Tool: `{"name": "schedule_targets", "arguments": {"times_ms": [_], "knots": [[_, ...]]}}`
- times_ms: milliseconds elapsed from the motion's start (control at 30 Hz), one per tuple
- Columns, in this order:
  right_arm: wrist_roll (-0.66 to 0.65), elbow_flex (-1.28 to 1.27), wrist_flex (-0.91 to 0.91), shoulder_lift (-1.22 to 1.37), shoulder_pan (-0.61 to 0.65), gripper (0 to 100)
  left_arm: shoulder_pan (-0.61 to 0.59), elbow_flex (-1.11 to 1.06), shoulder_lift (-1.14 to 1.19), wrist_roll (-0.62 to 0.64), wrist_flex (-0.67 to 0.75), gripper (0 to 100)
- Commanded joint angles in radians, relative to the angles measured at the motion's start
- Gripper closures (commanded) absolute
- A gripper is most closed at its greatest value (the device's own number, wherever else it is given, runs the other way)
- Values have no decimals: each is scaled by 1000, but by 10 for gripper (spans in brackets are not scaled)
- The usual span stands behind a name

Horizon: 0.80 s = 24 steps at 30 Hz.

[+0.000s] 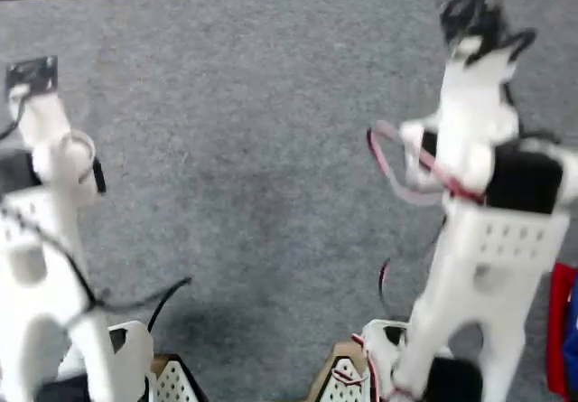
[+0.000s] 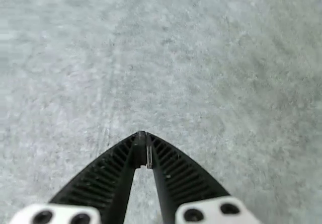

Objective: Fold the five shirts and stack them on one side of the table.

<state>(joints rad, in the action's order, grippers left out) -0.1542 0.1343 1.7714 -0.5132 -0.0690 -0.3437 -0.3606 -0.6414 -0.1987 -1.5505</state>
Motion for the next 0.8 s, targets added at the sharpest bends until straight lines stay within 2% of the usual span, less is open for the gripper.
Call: {"name": "schedule_targets", "arguments": {"times_ms": [0,67,167,267,333,633,767], "knots": [[-77,-305,-58,-197,8,992,12,-255,-289,3,97,982],[-92,-479,-157,-280,-7,992,54,-402,-417,3,192,981],[-92,-760,-373,-389,-61,992,110,-671,-562,8,443,981],[-84,-1027,-585,-484,-107,992,115,-902,-674,8,703,981],[-89,-1167,-677,-552,-119,992,103,-1010,-736,5,795,981],[-81,-1583,-816,-835,-51,992,110,-1217,-928,5,792,981],[-81,-1744,-829,-984,-25,992,164,-1295,-989,5,710,981]]}}
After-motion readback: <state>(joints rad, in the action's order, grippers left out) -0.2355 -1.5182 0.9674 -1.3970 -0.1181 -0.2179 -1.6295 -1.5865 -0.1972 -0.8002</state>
